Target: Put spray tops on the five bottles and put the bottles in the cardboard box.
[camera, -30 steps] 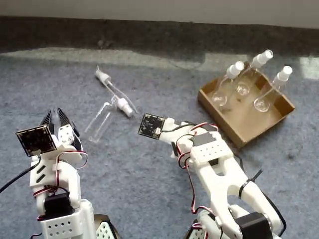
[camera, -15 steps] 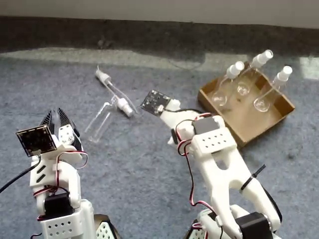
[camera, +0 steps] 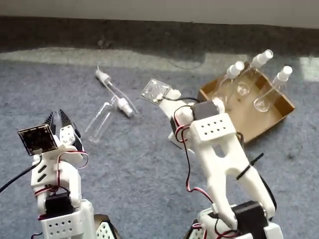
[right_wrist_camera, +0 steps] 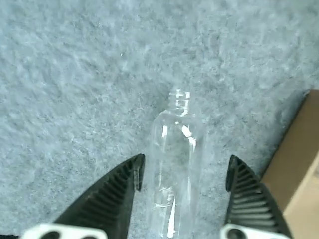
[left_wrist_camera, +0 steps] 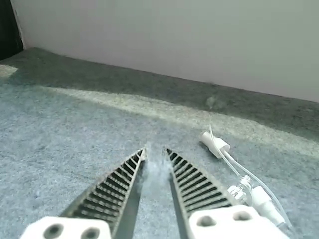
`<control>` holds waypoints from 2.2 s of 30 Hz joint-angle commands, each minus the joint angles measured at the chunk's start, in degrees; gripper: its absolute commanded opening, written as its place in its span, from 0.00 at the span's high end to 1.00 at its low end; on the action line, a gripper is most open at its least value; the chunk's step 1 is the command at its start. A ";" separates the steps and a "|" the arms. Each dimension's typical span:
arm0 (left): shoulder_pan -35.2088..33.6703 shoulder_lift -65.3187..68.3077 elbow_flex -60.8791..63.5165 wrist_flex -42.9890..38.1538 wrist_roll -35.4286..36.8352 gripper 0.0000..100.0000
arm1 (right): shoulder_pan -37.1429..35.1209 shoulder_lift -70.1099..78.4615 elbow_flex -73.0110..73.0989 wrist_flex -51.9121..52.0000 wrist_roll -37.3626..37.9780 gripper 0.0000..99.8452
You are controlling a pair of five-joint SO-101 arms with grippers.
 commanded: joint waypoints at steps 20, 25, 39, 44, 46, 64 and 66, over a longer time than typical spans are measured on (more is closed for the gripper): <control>4.88 -0.57 -0.66 -0.62 0.26 0.99 | 4.79 18.07 -1.19 -9.71 -0.35 0.77; 4.88 -0.57 -0.66 -0.62 0.26 0.99 | 4.79 18.07 -1.01 -10.59 -0.35 0.77; 4.88 -0.57 -0.66 -0.62 0.26 0.99 | 4.88 17.89 -0.84 -8.84 2.11 0.75; 4.88 -0.57 -0.66 -0.62 0.26 0.99 | 4.88 17.80 -0.92 -6.81 2.20 0.72; 4.88 -0.57 -0.66 -0.62 0.26 0.99 | 4.88 17.80 -0.92 -6.55 2.29 0.72; 4.88 -0.57 -0.66 -0.62 0.26 0.99 | 4.88 15.43 0.75 -6.37 0.00 0.88; 4.88 -0.57 -0.66 -0.62 0.26 0.99 | 4.70 11.74 0.75 -6.37 -4.57 0.88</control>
